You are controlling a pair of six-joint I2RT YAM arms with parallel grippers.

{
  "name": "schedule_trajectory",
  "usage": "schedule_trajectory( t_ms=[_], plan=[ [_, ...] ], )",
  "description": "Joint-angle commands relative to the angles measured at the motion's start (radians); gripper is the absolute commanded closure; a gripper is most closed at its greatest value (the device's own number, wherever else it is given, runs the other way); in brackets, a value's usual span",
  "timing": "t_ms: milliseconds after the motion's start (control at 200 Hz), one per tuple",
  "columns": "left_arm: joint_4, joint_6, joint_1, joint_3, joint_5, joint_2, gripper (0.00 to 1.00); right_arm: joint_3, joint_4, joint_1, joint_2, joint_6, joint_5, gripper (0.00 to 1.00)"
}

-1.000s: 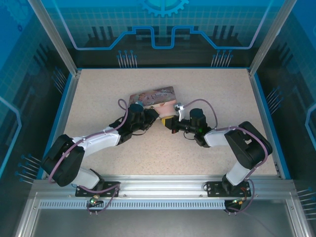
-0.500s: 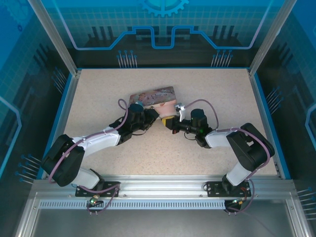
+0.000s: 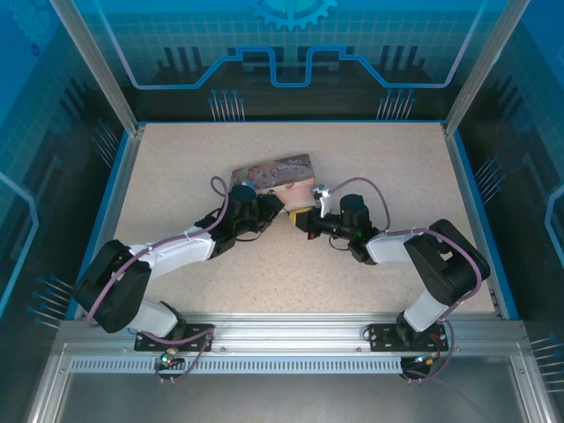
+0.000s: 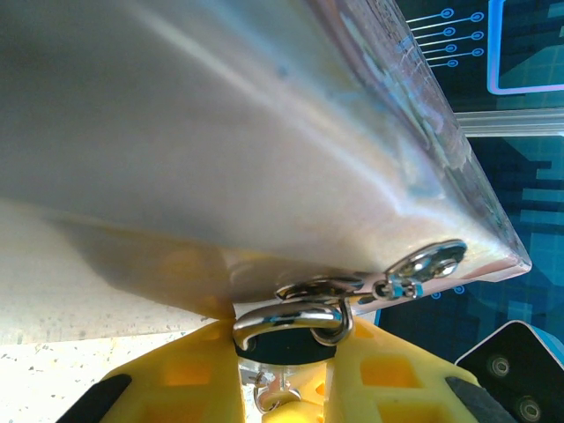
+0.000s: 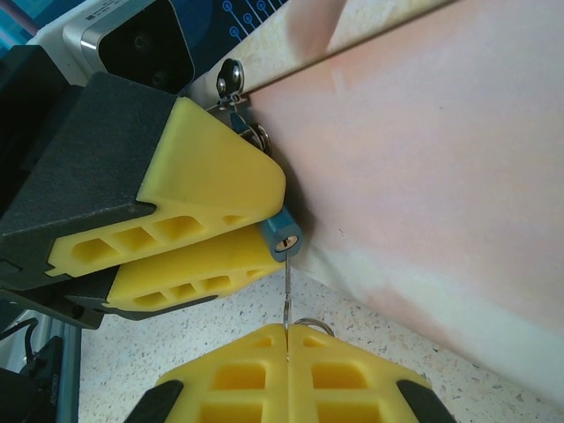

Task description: Unlock a padlock with a key

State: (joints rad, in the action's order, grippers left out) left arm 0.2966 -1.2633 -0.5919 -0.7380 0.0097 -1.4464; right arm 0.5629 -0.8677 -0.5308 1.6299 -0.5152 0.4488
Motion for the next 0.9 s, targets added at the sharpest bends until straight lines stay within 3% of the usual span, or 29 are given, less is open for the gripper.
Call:
schedule_trajectory(
  t_ms=[0,895],
  plan=[
    [0.087,-0.025,0.002,-0.009,0.033,0.003,1.0,0.016,-0.018,0.006,0.011,0.009,0.0,1.0],
    [0.09,-0.027,0.001,-0.013,0.074,0.011,1.0,0.083,0.029,0.006,0.04,0.076,0.013,1.0]
  ],
)
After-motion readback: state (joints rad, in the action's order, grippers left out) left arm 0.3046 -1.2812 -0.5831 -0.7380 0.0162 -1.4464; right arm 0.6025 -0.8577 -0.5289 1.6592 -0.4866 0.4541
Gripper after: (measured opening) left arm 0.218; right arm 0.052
